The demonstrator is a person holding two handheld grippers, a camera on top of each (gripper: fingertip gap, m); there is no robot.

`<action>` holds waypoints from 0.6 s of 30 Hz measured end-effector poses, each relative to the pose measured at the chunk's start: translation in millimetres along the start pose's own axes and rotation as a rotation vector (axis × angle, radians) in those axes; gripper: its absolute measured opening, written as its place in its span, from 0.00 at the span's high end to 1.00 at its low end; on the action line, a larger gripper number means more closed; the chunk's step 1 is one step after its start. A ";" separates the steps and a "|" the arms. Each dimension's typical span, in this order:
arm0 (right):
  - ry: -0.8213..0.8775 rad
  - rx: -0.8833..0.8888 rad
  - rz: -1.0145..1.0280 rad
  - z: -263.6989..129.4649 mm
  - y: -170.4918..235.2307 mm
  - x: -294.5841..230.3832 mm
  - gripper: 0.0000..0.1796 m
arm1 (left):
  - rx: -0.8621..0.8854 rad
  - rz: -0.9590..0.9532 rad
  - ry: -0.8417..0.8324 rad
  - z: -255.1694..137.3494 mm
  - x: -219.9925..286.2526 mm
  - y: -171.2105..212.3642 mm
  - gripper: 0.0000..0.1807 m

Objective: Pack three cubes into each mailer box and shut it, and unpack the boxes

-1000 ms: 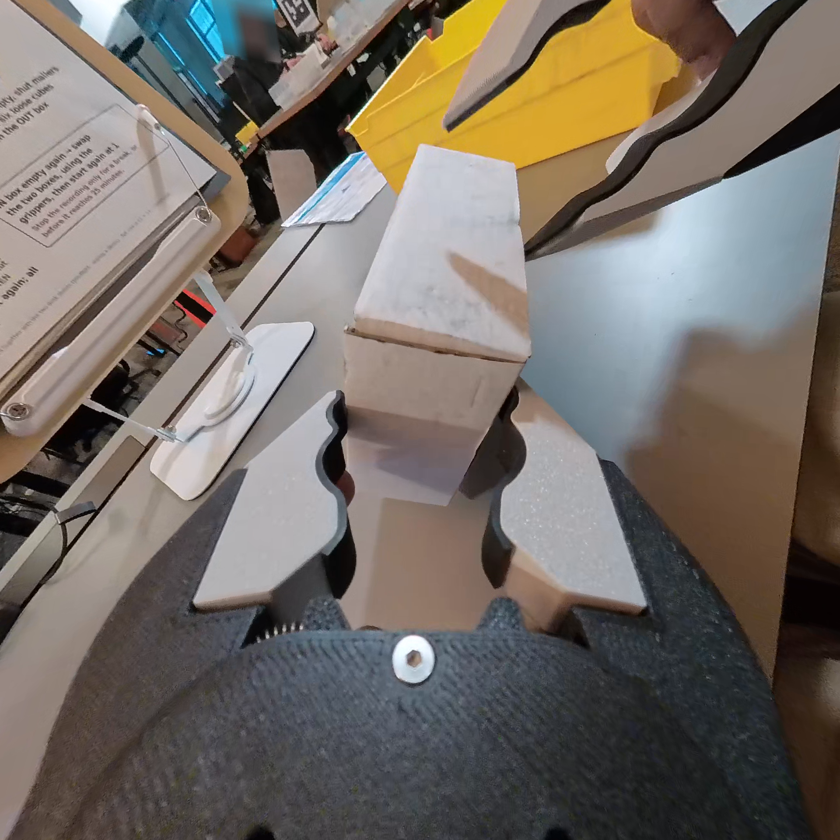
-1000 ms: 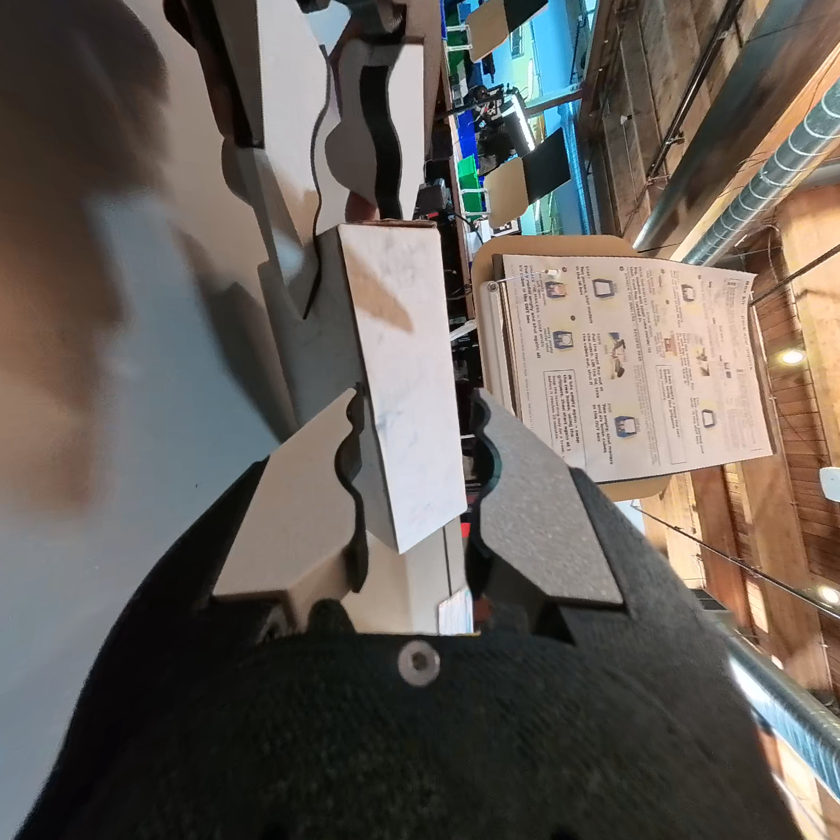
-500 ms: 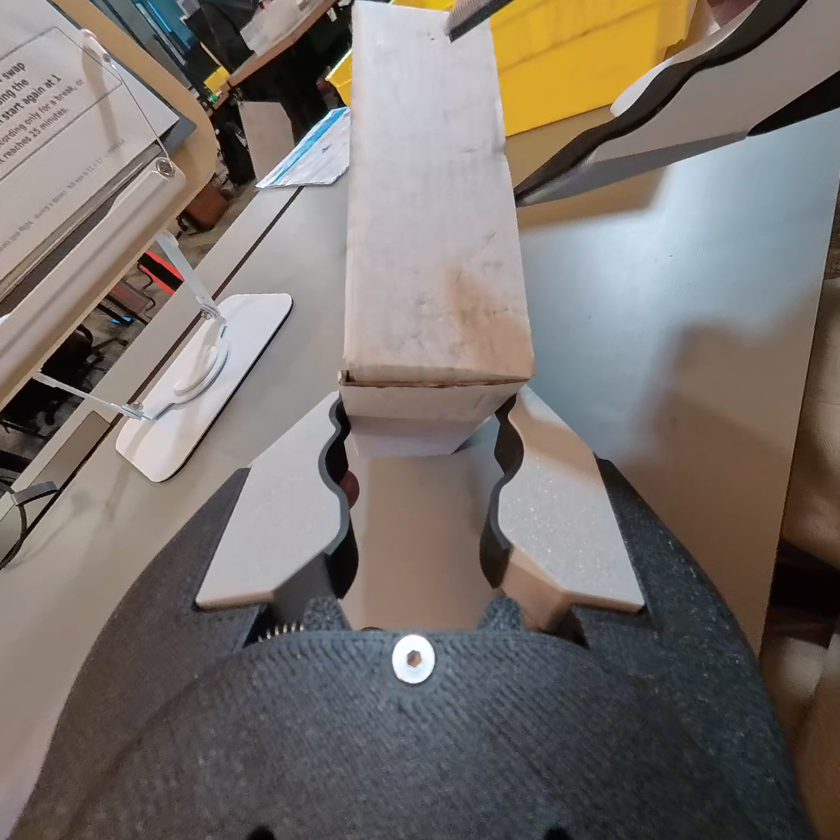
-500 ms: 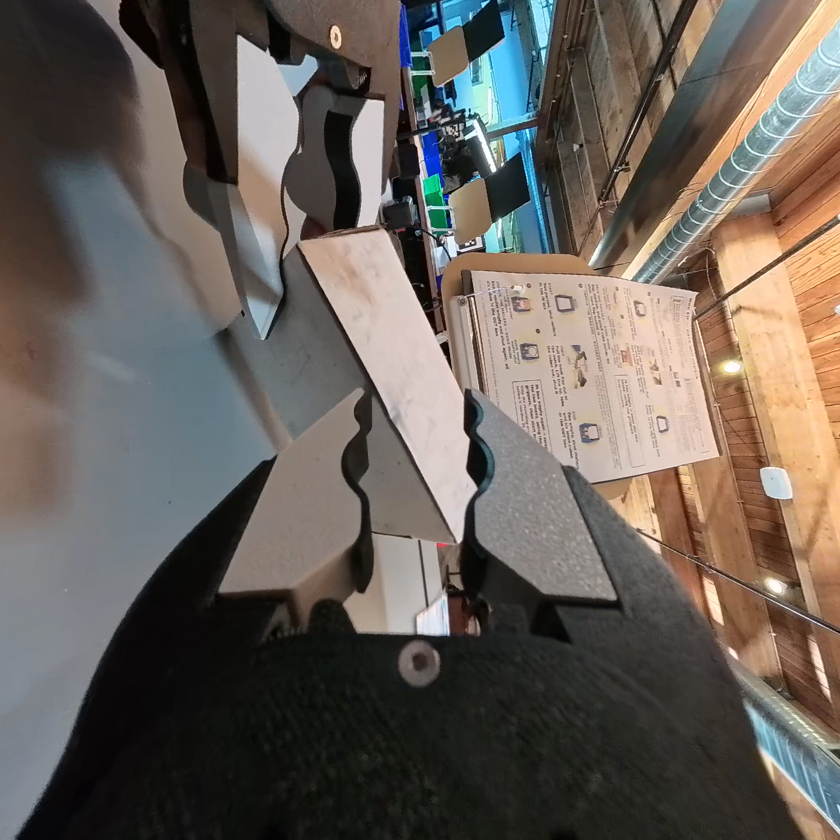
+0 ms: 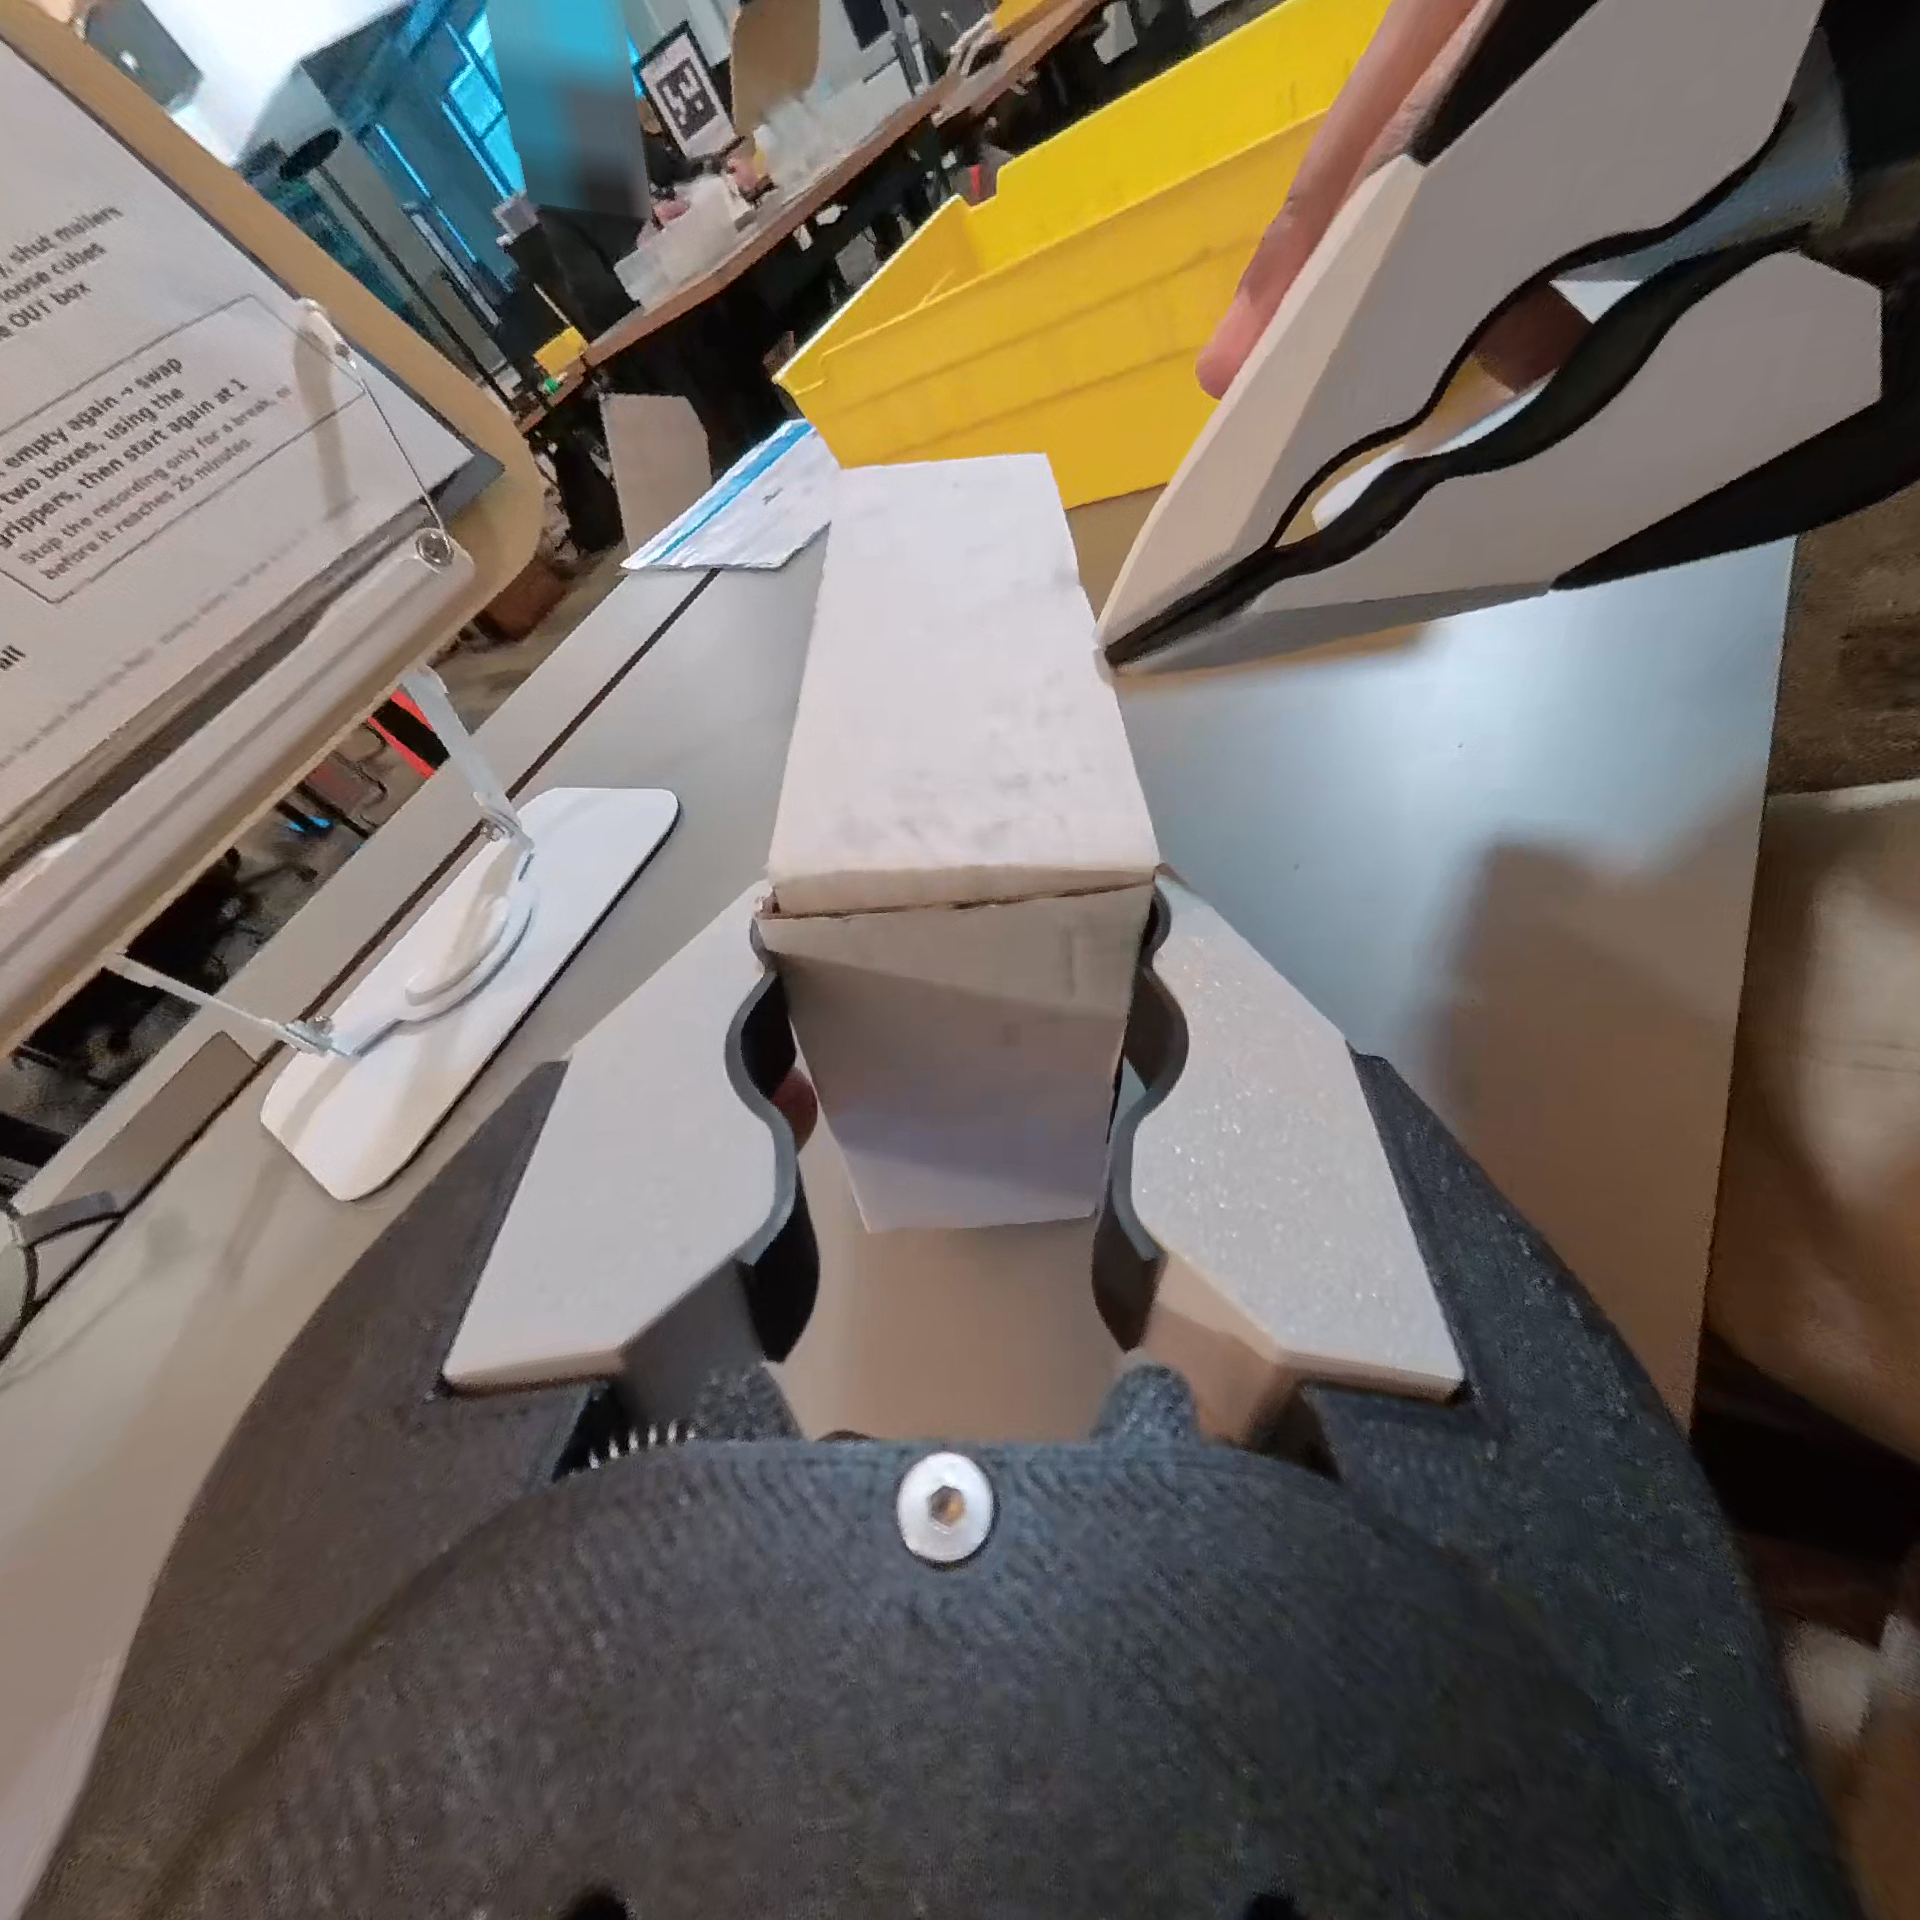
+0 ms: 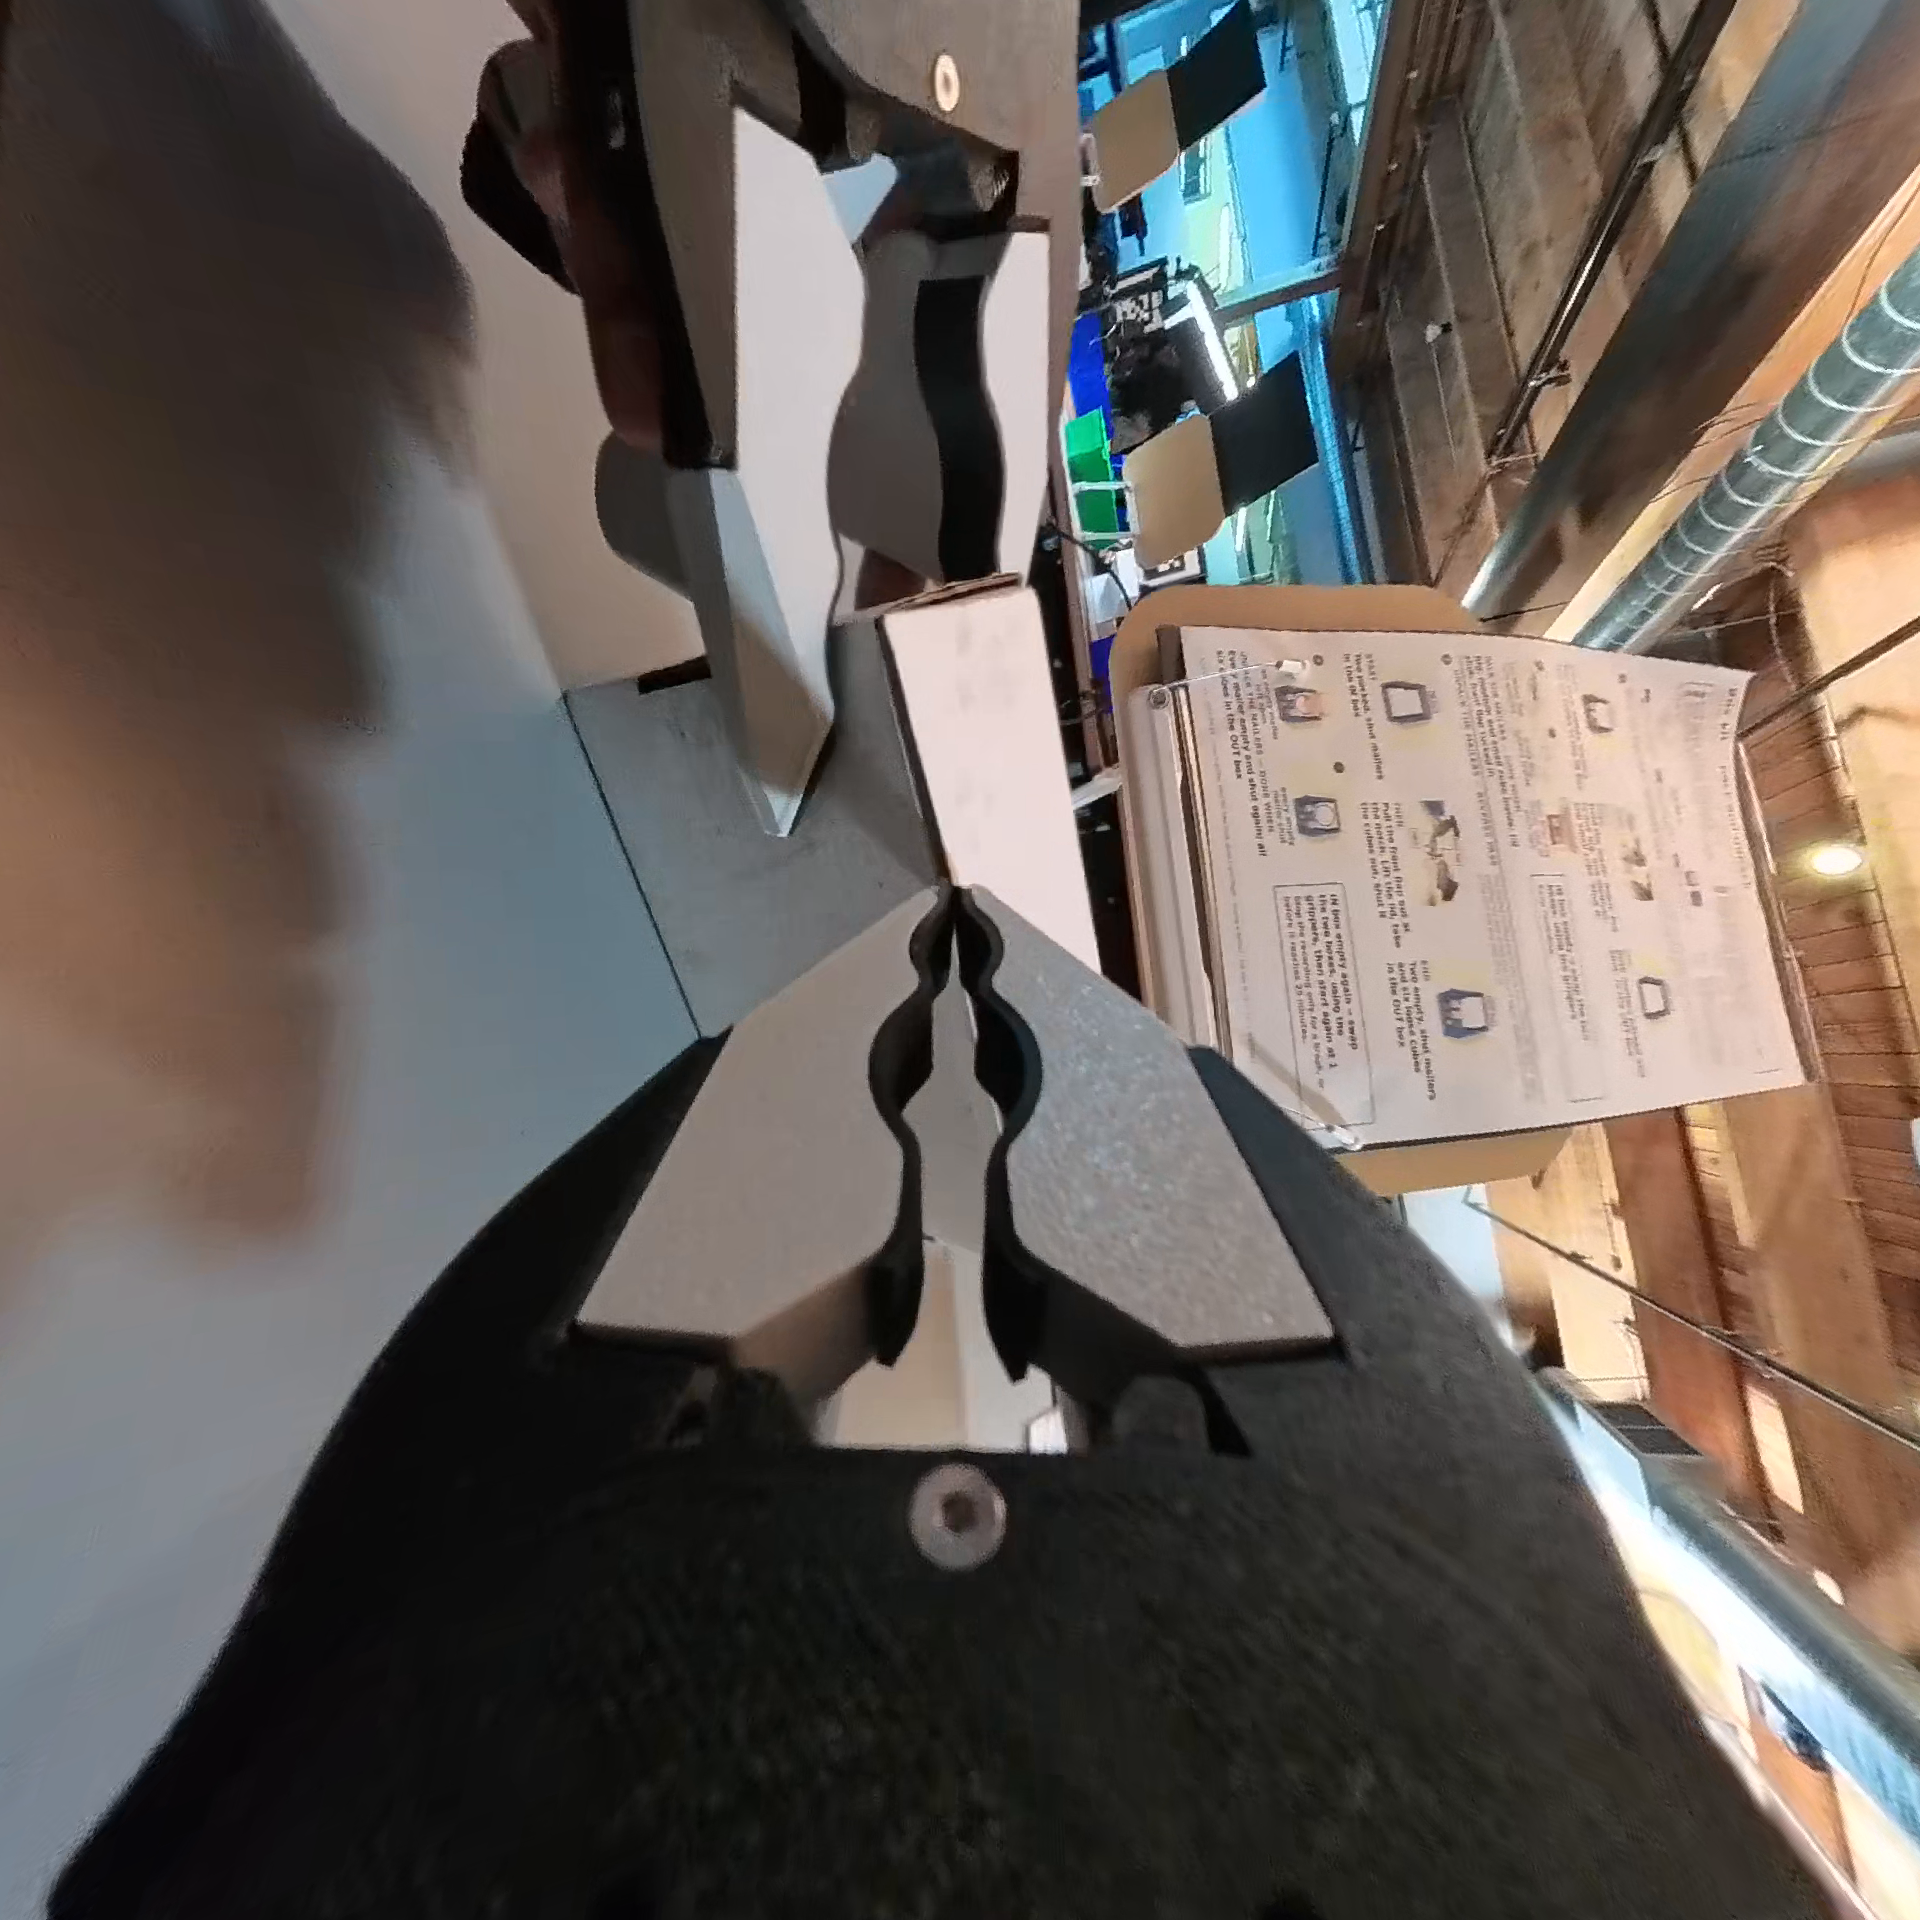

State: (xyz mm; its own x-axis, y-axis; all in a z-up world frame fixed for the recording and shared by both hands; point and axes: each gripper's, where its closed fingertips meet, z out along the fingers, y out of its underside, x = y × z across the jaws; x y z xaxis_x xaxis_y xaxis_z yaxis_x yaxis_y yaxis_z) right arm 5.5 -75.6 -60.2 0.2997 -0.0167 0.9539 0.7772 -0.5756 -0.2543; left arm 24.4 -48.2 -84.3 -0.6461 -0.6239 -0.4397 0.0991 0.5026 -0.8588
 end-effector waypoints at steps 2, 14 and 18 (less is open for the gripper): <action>0.012 0.014 0.044 -1.7 0.7 4.0 1.00 | 0.001 -0.065 0.009 0.7 -1.4 -2.2 0.66; 0.011 0.058 0.540 -8.9 20.0 35.1 0.79 | 0.031 -0.214 0.046 -5.9 -3.9 -8.6 0.67; 0.049 -0.004 0.402 -6.0 19.9 31.7 0.77 | 0.035 -0.196 0.060 -5.4 1.2 -13.8 0.67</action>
State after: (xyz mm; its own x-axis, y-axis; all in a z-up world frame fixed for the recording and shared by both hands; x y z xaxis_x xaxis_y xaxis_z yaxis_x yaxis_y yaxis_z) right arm 27.2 -92.5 -34.0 0.5527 -0.2795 0.7851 0.6015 -0.5183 -0.6079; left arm 18.2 -52.6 -71.6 -0.6995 -0.6705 -0.2475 -0.0077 0.3533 -0.9355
